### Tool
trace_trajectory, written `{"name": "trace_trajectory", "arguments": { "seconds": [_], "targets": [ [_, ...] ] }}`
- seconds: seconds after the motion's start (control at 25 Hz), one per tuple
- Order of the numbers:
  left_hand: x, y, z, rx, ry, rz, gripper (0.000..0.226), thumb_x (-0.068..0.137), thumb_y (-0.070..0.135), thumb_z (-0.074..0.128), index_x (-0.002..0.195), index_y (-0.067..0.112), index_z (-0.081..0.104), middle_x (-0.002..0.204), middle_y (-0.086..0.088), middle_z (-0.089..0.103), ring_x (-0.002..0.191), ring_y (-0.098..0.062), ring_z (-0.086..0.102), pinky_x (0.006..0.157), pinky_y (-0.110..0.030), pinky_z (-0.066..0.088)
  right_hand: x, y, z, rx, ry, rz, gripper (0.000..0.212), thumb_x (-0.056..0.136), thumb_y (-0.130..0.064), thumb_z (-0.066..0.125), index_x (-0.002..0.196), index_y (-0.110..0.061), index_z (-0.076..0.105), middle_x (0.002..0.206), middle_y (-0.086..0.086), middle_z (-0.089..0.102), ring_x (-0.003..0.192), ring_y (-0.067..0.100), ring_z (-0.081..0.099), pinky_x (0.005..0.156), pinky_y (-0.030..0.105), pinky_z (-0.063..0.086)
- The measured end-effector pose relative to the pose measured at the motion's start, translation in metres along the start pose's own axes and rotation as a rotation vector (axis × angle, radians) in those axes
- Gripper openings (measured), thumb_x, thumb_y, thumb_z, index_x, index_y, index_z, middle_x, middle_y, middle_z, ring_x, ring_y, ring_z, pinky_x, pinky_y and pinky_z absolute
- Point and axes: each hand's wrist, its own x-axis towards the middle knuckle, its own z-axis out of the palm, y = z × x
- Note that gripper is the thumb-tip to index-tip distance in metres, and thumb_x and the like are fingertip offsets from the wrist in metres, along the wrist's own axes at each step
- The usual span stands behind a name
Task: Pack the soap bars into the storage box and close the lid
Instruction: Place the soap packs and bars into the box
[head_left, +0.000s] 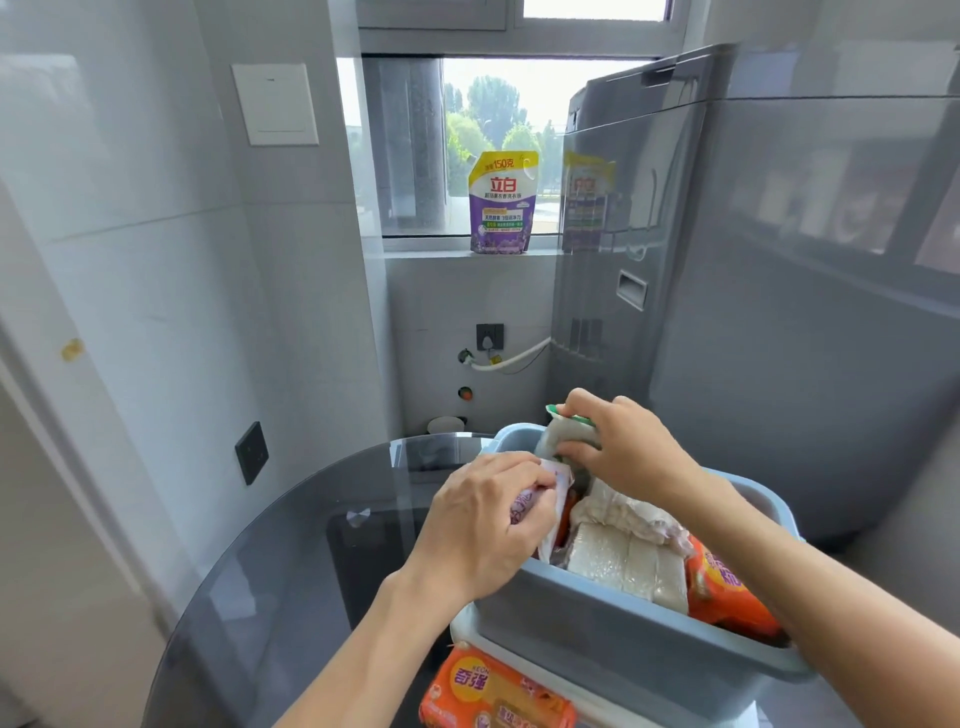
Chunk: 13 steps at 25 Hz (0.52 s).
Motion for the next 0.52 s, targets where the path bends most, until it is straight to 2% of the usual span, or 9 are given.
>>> {"name": "trace_trajectory", "arguments": {
  "seconds": [0.12,0.2,0.28,0.36,0.4,0.52],
  "targets": [
    [-0.001,-0.005,-0.003,0.088,-0.105,0.0,0.052,0.084,0.071,0.041,0.123,0.039,0.054,0.133,0.022,0.053,0.119,0.0,0.044,0.104,-0.03,0.034,-0.01,0.007,-0.011,0.127,-0.07,0.069,0.036,0.088,-0.034,0.068,0.119,-0.031,0.051,0.103,-0.001,0.069,0.087,0.024,0.06,0.077,0.042,0.051],
    [-0.002,-0.006,-0.003,0.137,-0.177,-0.016,0.063,0.078,0.078,0.043,0.13,0.042,0.045,0.14,0.022,0.046,0.125,-0.001,0.038,0.103,-0.029,0.028,-0.005,0.001,-0.014,0.063,-0.139,0.058,0.048,0.088,-0.033,0.068,0.131,-0.038,0.046,0.115,-0.001,0.067,0.096,0.023,0.06,0.083,0.04,0.05],
    [-0.003,-0.006,-0.002,0.135,-0.154,-0.026,0.063,0.077,0.076,0.046,0.131,0.043,0.043,0.141,0.021,0.045,0.126,-0.001,0.038,0.105,-0.031,0.031,0.009,-0.01,-0.017,-0.039,-0.191,0.013,0.048,0.086,-0.032,0.07,0.129,-0.039,0.049,0.119,-0.003,0.065,0.099,0.023,0.06,0.082,0.04,0.053],
    [-0.005,-0.006,-0.002,0.131,-0.111,-0.03,0.06,0.078,0.071,0.048,0.13,0.042,0.046,0.139,0.021,0.048,0.125,-0.002,0.041,0.107,-0.034,0.035,0.016,-0.017,-0.018,-0.015,-0.109,-0.017,0.038,0.083,-0.029,0.072,0.114,-0.038,0.051,0.11,-0.002,0.067,0.088,0.023,0.061,0.07,0.036,0.053],
    [-0.005,-0.005,-0.002,0.129,-0.102,-0.029,0.059,0.077,0.07,0.048,0.128,0.041,0.047,0.139,0.02,0.048,0.125,-0.002,0.041,0.107,-0.035,0.035,0.015,-0.015,-0.018,0.073,-0.053,0.012,0.035,0.082,-0.027,0.073,0.106,-0.037,0.05,0.103,-0.003,0.067,0.083,0.022,0.061,0.064,0.032,0.052],
    [-0.005,-0.003,-0.003,0.129,-0.11,-0.034,0.059,0.077,0.068,0.046,0.128,0.039,0.048,0.142,0.018,0.047,0.129,-0.004,0.039,0.107,-0.034,0.033,-0.004,-0.004,-0.012,0.338,-0.006,0.123,0.038,0.078,-0.023,0.079,0.096,-0.031,0.047,0.085,-0.005,0.066,0.073,0.017,0.062,0.062,0.033,0.052]
  ]
}}
